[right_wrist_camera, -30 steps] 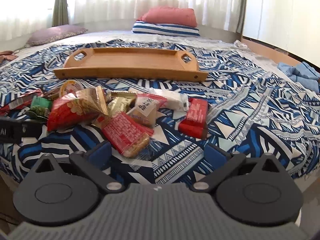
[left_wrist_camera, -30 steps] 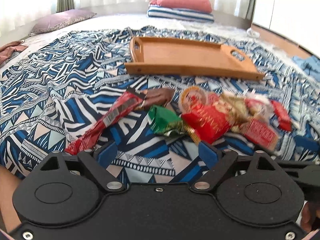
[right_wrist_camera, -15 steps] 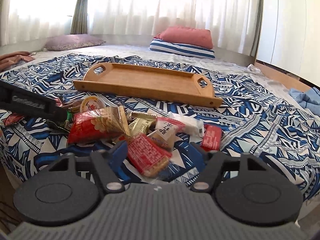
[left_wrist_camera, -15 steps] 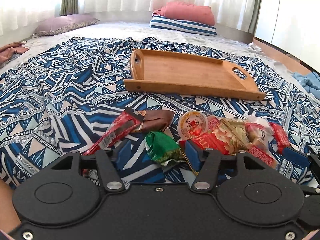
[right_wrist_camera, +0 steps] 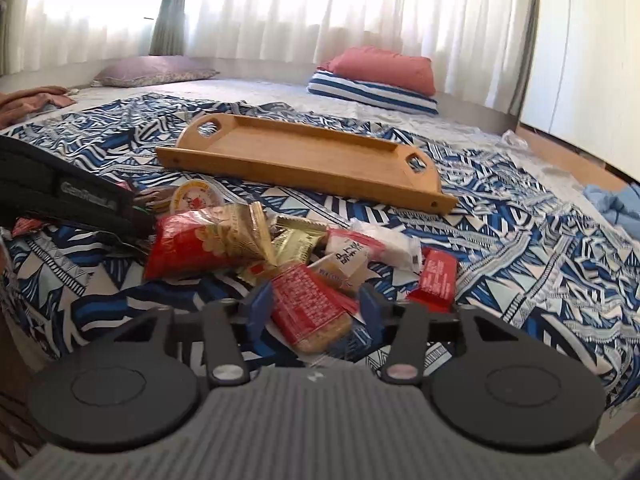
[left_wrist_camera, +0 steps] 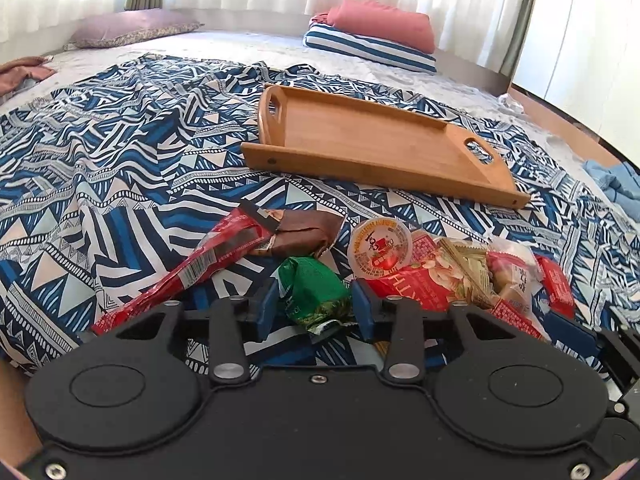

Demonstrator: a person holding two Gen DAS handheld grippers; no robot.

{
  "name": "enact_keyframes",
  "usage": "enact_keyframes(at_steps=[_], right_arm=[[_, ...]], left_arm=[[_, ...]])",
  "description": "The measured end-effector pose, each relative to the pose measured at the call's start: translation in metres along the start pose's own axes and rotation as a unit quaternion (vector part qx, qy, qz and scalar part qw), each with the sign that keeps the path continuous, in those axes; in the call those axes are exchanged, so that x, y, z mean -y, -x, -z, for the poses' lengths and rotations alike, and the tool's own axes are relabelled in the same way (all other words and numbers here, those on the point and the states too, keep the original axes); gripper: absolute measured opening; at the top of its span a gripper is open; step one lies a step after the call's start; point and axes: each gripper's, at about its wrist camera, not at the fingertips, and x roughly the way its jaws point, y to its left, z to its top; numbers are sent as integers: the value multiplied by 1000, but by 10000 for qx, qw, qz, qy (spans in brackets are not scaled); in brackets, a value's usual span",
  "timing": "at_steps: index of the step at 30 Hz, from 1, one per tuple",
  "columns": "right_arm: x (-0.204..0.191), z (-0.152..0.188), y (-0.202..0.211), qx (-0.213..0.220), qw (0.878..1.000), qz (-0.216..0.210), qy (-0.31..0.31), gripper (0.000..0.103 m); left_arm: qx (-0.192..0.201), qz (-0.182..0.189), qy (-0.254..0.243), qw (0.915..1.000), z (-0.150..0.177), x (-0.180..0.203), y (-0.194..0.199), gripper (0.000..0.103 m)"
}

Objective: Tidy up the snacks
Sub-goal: 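Lower the left tool onto the green candy while the right tool lowers onto the red wafer pack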

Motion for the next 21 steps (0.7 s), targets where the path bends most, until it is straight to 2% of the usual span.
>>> enact_keyframes(at_steps=[3,7,11,16,21], right_arm=[[5,-1,-1,-60,9998,-114,-172,70],[-1,1,-2,-142,9996,-233,-22,70],[-6,2,0,-161,9990,-397,-94,69],[-14,3,1,-155,9987,-483,-52,42],[-14,2,3,-171,9986,-504,-70,39]], left_arm=[[-29,-23,92,10000,-2,-2,-2,43],[-71,-47,226,9997,-1,-2,-7,46],[-71,-10,216,9997,0,-2,-6,41],[-95,43,264,9996,-1,-4,-1,38],[-83,30,192,9998,1,-1,4,37]])
